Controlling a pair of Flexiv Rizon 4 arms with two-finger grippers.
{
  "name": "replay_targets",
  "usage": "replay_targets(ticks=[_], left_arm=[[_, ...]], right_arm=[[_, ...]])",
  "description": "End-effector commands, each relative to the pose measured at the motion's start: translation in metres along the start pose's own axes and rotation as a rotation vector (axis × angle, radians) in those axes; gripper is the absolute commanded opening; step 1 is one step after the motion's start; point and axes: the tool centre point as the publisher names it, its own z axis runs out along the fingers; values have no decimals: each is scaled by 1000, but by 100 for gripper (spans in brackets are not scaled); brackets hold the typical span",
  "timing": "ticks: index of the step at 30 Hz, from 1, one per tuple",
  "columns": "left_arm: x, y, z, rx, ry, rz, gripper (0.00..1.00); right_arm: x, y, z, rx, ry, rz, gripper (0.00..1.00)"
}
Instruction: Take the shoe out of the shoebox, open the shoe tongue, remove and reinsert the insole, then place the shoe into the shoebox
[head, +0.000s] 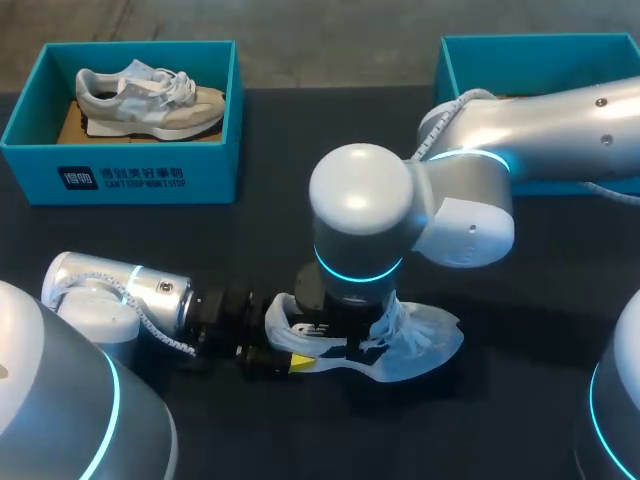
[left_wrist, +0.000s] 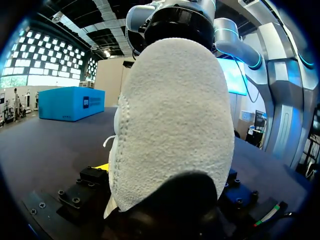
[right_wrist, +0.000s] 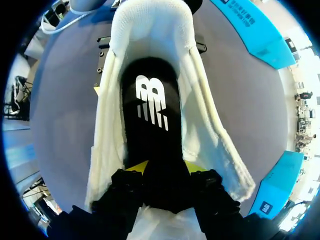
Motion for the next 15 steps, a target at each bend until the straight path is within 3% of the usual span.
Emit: replay_targets(ticks=[1,15], left_arm=[[1,3,-1,1,-1,-1,0],[1,3,-1,1,-1,-1,0]], right_arm=[[-1,-1,14,1,36,-6,42],[11,4,30,41,149,-40,42]])
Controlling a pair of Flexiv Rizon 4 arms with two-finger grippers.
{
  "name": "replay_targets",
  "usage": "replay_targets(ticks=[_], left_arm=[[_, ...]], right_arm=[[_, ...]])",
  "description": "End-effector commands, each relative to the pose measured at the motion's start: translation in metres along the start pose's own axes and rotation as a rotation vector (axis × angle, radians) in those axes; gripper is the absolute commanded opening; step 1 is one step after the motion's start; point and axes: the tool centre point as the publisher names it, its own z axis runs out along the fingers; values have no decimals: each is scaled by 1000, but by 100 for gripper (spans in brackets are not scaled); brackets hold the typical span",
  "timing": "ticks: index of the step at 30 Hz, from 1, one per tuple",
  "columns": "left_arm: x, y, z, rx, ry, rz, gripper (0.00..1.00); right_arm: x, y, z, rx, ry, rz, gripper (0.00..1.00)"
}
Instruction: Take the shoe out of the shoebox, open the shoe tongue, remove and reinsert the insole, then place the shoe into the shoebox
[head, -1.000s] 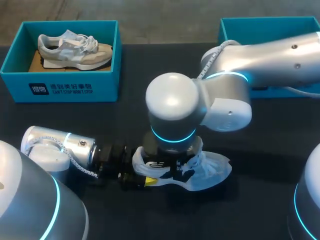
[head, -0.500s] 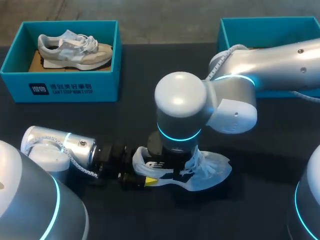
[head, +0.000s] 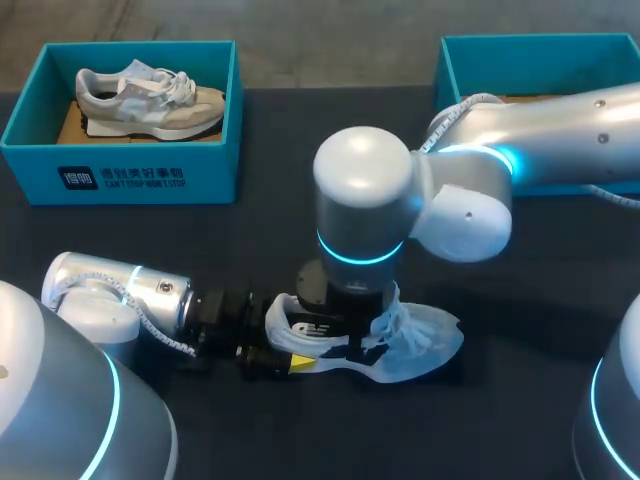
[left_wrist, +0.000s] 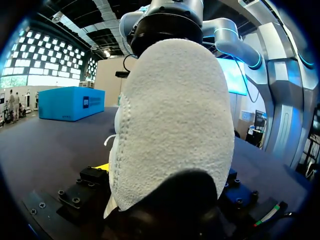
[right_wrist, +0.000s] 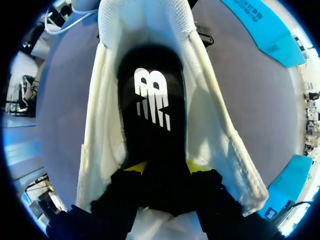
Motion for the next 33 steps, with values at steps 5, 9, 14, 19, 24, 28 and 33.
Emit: replay_targets(ticks=[5,9,14,19,24,28,33], left_arm=[[1,3,-1,1,-1,-1,0],[1,3,-1,1,-1,-1,0],[1,3,-1,1,-1,-1,0],[1,3,-1,1,-1,-1,0],[1,3,-1,1,-1,-1,0],[1,3,-1,1,-1,-1,0],[1,3,-1,1,-1,-1,0]], right_arm=[[19,13,29,71,167,-39,38],[31,15,34,65,215,-35,31],[44,12,40,35,241,-21,9],[52,6,37,-3,240,-5,0],[55,1,24,-41,224,7,0],[54,-4,8,-125,179,29,0],[50,-7,-10,-200,115,67,0]])
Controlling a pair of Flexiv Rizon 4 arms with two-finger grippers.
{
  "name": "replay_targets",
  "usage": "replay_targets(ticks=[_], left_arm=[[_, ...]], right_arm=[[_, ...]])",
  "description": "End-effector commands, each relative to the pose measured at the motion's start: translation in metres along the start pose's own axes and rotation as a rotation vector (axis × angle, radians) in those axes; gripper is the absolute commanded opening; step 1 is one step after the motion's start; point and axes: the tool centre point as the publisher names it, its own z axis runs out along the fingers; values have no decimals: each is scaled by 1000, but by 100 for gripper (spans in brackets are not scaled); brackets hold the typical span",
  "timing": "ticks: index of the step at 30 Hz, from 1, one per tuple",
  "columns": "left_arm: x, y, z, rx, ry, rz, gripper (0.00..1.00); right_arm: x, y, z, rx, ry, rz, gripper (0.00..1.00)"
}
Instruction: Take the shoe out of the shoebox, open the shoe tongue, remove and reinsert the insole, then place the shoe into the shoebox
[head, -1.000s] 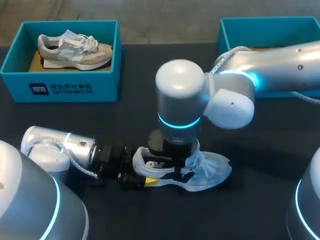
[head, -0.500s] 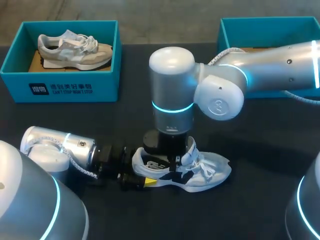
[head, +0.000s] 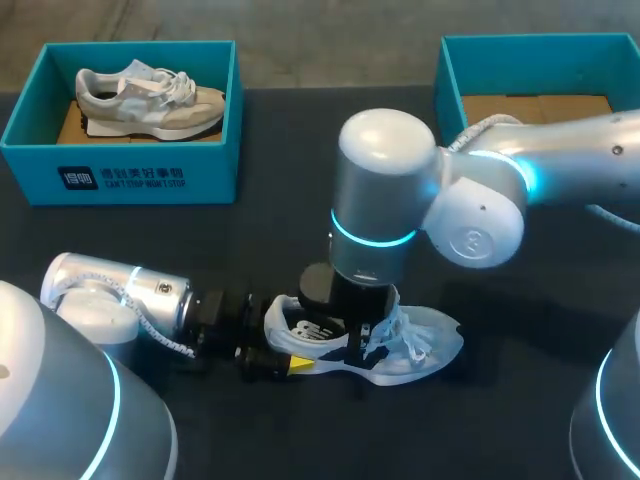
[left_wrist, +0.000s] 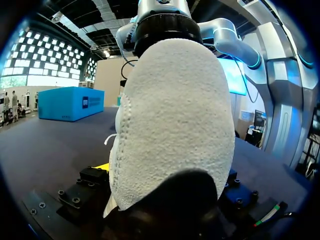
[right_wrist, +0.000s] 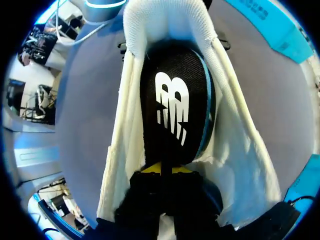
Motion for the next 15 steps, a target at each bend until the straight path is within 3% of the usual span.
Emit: replay_targets(ticks=[1,15], left_arm=[[-2,2,0,1,-3,-2,0],[-2,2,0,1,-3,-2,0]], right_arm=[[20,-15,-10,-133,-60,12,0],[7,-13,-41,-316,-155,21,0]])
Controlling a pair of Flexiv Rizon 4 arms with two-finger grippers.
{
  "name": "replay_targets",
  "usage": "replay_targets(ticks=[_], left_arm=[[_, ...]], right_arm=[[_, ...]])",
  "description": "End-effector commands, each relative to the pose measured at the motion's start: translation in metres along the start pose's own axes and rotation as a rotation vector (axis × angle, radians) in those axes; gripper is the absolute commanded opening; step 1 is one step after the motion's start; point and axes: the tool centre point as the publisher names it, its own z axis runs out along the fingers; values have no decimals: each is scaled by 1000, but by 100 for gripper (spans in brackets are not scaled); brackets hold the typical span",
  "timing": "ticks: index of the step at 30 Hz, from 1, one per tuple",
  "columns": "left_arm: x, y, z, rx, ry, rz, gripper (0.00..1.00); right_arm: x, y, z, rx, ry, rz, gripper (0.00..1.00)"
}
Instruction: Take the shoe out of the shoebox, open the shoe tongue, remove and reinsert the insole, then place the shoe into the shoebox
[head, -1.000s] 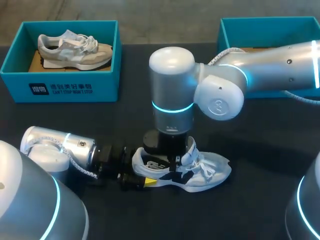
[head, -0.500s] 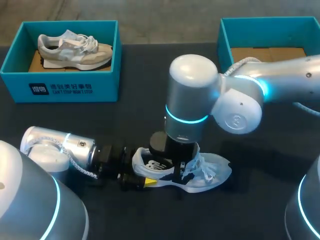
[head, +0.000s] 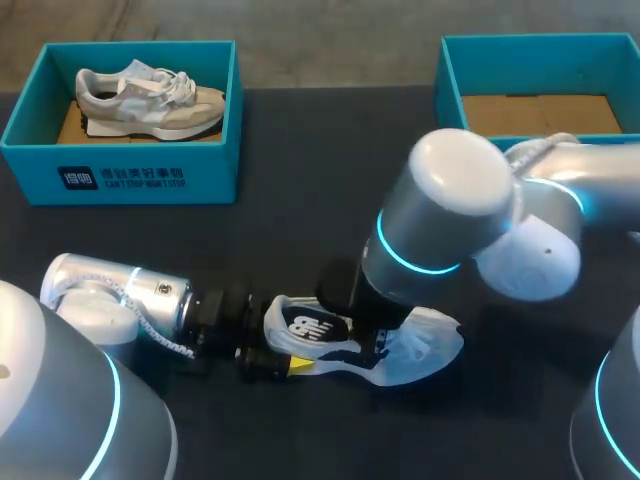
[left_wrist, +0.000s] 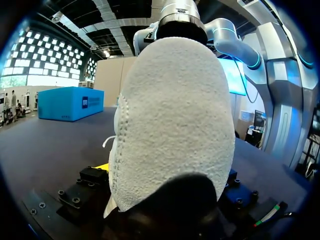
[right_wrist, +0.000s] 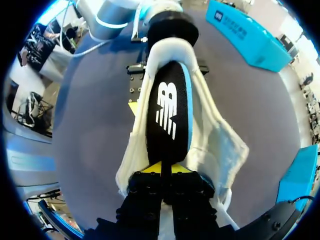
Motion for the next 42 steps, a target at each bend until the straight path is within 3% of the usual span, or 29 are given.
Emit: replay_targets(ticks=[1,12,19,23,24,34,42], left_arm=[[-3,3,0,1,-3,-1,0],[-3,3,0,1,-3,-1,0],[-3,3,0,1,-3,-1,0],[-3,3,0,1,-3,-1,0],[-3,3,0,1,-3,-1,0],[-3,3,0,1,-3,-1,0],[-3,3,0,1,-3,-1,0]], right_arm=[[4,-11,-15,-140,-26,6,0],[3,-12,-19,-261,-50,17,0],[1,1,-22,-247,-43,-10,0],[-1,9,-24,-245,-38,-29,35],[-1,10,-25,-241,-37,-35,38],[0,15,-33,-220,-21,-64,40],[4,19,-56,-202,-35,-83,41]])
